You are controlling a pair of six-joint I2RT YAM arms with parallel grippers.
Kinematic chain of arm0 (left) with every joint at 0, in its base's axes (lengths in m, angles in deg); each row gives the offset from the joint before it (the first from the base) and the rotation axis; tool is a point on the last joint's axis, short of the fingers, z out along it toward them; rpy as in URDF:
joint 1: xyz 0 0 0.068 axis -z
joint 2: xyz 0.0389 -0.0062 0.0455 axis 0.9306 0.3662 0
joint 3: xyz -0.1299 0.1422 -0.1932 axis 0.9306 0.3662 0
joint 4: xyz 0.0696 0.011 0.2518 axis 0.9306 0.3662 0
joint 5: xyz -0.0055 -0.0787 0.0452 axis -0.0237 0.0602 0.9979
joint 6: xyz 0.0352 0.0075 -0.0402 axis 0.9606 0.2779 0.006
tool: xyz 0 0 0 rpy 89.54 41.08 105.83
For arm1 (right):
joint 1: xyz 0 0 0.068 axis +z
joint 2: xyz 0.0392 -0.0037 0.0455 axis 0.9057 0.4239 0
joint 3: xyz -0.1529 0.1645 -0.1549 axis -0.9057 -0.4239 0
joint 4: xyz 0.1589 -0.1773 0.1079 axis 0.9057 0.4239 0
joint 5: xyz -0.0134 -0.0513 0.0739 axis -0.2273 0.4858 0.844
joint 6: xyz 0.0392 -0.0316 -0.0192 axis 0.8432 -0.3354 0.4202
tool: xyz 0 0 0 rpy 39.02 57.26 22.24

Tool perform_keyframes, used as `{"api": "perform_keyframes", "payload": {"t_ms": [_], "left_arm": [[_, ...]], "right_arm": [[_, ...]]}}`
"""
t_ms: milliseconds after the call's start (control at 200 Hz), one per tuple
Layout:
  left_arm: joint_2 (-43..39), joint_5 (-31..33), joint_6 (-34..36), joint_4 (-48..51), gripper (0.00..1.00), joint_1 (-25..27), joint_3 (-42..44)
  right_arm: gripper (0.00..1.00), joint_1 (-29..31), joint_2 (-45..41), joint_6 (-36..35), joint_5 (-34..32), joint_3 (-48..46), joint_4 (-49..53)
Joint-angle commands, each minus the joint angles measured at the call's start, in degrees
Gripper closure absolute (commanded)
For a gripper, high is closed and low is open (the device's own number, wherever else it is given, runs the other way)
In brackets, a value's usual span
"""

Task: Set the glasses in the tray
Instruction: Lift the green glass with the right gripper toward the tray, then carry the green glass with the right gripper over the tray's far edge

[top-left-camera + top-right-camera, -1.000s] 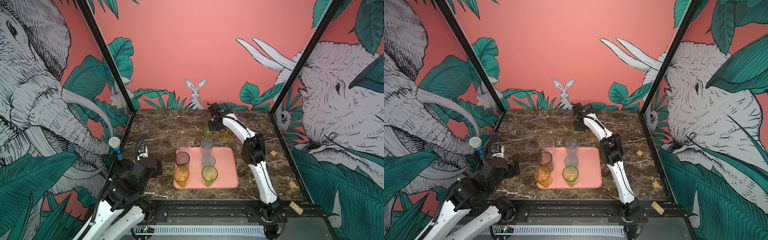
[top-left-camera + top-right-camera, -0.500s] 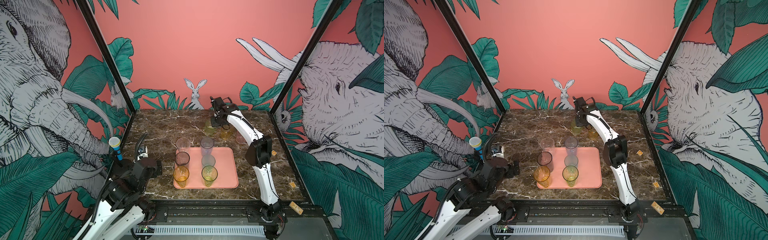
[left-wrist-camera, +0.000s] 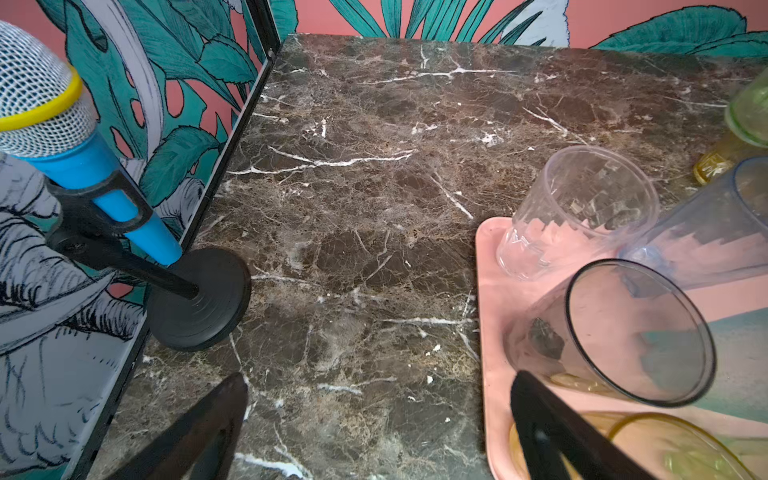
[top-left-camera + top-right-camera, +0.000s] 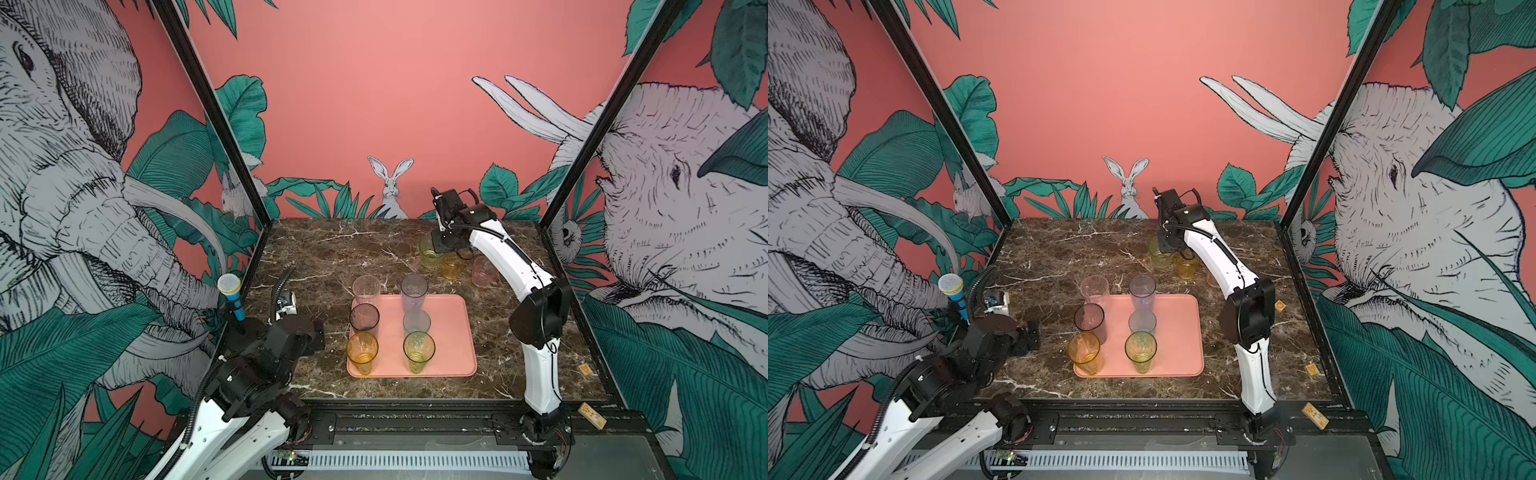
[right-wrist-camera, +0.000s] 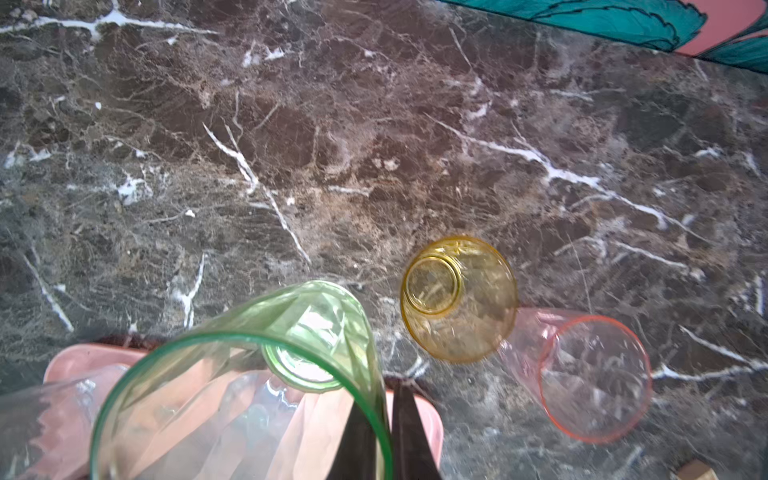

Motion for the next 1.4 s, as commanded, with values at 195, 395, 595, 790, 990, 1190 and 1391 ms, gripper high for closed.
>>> {"api": "perform_keyframes", "payload": {"t_ms": [195,395,595,790,990,1190,1391], "left_arm": [[0.2,0.4,-0.7,0.4,0.01,-0.2,0.0],[0.2,0.2,-0.7,0.2,0.01,-0.1,0.1],[0.2,0.1,-0.7,0.2,0.01,-0.2,0.1],[0.3,0.0,-0.7,-0.1,0.01,-0.2,0.3],[0.5,-0.1,-0.6,-0.1,0.01,-0.2,0.3],[0.7,-0.1,-0.7,-0.1,0.01,-0.2,0.2],[0.7,0.0,-0.7,-0.1,0.01,-0.1,0.2]], "right_arm": [[1.00,-0.2,-9.6,-0.3,-2.3,-9.1,-1.5],[1.00,-0.2,-14.6,0.1,-2.1,-15.5,-2.7],[1.00,-0.2,-19.0,0.5,-1.8,-22.1,-4.2],[1.00,-0.2,-22.4,1.1,-0.6,-29.4,-6.7],[1.00,-0.2,-24.8,1.8,0.3,-35.8,-9.3],[1.00,-0.1,-25.3,2.8,1.3,-40.0,-12.4],[1.00,-0.2,-24.6,3.4,0.9,-42.9,-14.8]]}}
